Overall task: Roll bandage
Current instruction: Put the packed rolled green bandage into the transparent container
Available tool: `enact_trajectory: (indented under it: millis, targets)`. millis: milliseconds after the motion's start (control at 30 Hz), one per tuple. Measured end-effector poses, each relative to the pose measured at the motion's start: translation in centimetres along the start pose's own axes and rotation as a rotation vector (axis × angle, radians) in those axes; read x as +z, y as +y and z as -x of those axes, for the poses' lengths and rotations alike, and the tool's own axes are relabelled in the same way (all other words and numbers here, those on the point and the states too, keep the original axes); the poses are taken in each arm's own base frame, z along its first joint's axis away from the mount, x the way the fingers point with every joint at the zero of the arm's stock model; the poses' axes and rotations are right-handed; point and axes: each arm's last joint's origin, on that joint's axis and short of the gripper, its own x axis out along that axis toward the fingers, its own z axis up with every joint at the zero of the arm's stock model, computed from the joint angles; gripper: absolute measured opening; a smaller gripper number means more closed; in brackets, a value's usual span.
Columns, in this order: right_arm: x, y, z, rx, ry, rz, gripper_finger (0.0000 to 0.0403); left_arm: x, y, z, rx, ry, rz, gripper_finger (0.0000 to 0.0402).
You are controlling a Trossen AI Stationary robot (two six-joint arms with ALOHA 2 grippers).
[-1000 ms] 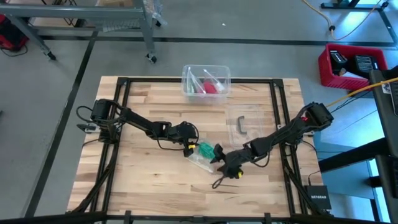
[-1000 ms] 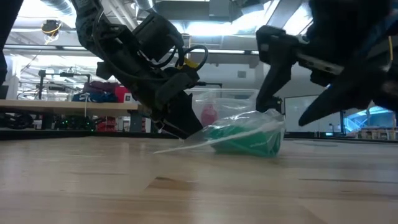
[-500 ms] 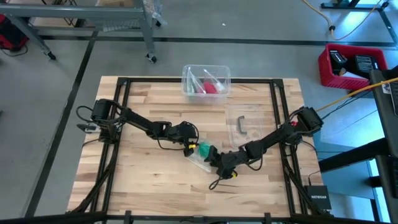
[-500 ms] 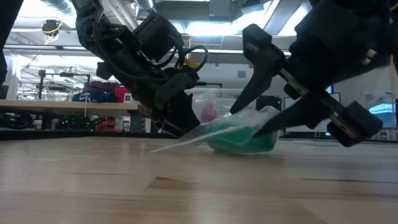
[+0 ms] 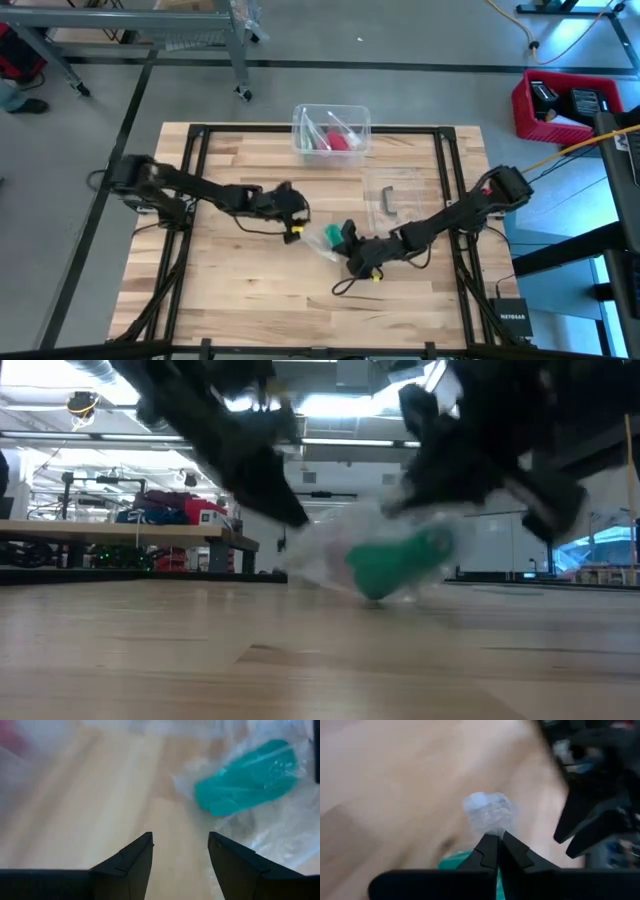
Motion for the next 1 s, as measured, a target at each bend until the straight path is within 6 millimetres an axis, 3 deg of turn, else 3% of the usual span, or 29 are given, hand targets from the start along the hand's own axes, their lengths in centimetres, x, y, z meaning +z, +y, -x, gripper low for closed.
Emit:
enact_trajectory:
  millis: [267,467,567,700,867,1000]
  targets:
    - [-0.4,-7.2,5.2,-0.294,-0.01,-0.157,0.0005,4.4,1.9,9.0,0.246,-0.258,-0.2,0.0182]
    - [-3.5,-14.0,10.2,-0.612,-0.014,-0.355,0.0003,5.7,4.4,13.4,0.429,-0.377,-0.218,0.0182]
    - [-6.0,-17.3,12.0,-0.789,-0.046,-0.451,0.0004,5.9,5.8,14.1,0.479,-0.393,-0.185,0.0182]
    - [-9.8,-20.5,12.7,-0.902,-0.12,-0.541,0.0003,5.7,7.4,13.9,0.531,-0.376,-0.138,0.0182]
    - [-13.7,-22.3,10.6,-0.884,-0.225,-0.609,0.0002,4.8,8.6,13.2,0.549,-0.366,-0.099,0.0182]
    - [-15.5,-23.4,8.5,-0.848,-0.252,-0.586,0.0002,4.4,9.1,12.8,0.546,-0.409,-0.082,0.0182]
